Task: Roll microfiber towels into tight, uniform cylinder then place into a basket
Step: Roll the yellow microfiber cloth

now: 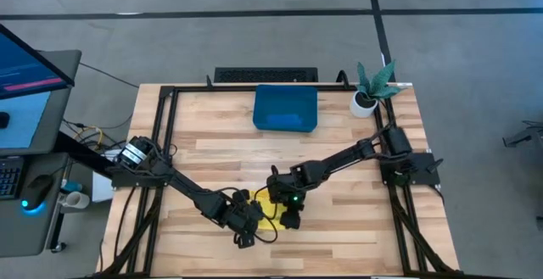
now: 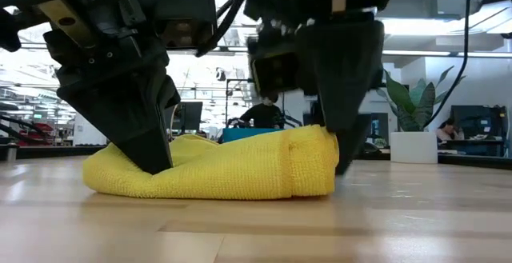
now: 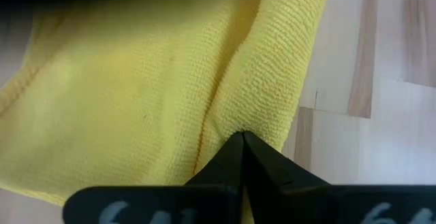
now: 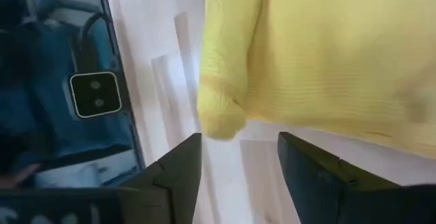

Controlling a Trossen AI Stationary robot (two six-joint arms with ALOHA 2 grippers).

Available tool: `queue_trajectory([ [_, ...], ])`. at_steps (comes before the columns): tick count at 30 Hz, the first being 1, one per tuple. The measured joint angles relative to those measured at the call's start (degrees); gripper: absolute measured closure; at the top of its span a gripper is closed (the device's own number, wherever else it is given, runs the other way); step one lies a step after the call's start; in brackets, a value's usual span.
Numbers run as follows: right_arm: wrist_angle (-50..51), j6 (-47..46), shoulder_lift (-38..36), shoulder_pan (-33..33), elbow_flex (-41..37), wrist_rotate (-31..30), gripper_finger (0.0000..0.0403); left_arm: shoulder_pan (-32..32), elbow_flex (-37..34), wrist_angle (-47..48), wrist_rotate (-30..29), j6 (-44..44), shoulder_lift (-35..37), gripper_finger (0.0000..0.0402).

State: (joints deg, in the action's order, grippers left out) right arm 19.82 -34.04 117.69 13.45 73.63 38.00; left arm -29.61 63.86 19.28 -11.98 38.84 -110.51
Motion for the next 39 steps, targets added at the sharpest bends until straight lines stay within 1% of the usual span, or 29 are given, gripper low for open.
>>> queue_trajectory([
  [5,6.3,5.6,-6.1,0.6,0.0,-7.7,0.0189,0.1,-0.1,-0.6,-0.3,1.5,-0.1,0.0401],
  [8,9.2,9.2,-10.1,2.6,0.0,-15.0,0.0189,0.5,-0.2,-1.5,-0.7,1.5,-0.1,0.0401],
  [10,10.5,11.9,-12.5,4.9,0.0,-22.0,0.0189,1.0,-0.2,-2.5,-1.8,1.5,-0.1,0.0401],
  [11,10.9,13.5,-13.5,6.4,0.0,-26.5,0.0189,1.3,-0.2,-2.9,-2.5,1.4,-0.2,0.0401],
  [14,11.5,16.5,-14.9,11.7,0.0,-38.6,0.0188,2.3,-0.2,-3.4,-3.3,0.3,-0.2,0.0401],
  [18,10.9,18.9,-14.5,18.1,0.1,-52.7,0.0188,4.2,-0.2,-3.4,-2.8,-0.8,-0.2,0.0401],
  [21,11.3,19.6,-12.1,21.5,0.0,-64.3,0.0188,5.5,-0.2,-3.4,-2.3,-1.9,-0.2,0.0401],
  [22,10.7,20.4,-10.8,22.3,0.0,-66.7,0.0188,5.9,-0.1,-3.3,-1.9,-2.4,-0.2,0.0401],
  [24,10.1,23.0,-8.6,23.2,0.0,-69.7,0.0188,6.9,-0.1,-3.4,-1.4,-3.2,-0.2,0.0402],
  [28,6.8,29.7,-3.4,24.0,0.0,-70.3,0.0188,8.5,-0.1,-3.4,0.4,-4.4,-0.2,0.0402],
  [30,6.0,31.1,-1.5,23.9,0.2,-71.7,0.0188,9.0,-0.1,-3.4,0.8,-4.8,-0.1,0.0402],
  [35,5.6,31.1,-1.0,22.9,0.6,-73.1,0.0188,9.7,-0.1,-3.4,1.3,-5.2,-0.1,0.0402],
  [39,5.8,31.1,-1.0,21.7,0.6,-72.1,0.0188,9.7,-0.1,-3.4,1.3,-5.2,-0.1,0.0402],
])
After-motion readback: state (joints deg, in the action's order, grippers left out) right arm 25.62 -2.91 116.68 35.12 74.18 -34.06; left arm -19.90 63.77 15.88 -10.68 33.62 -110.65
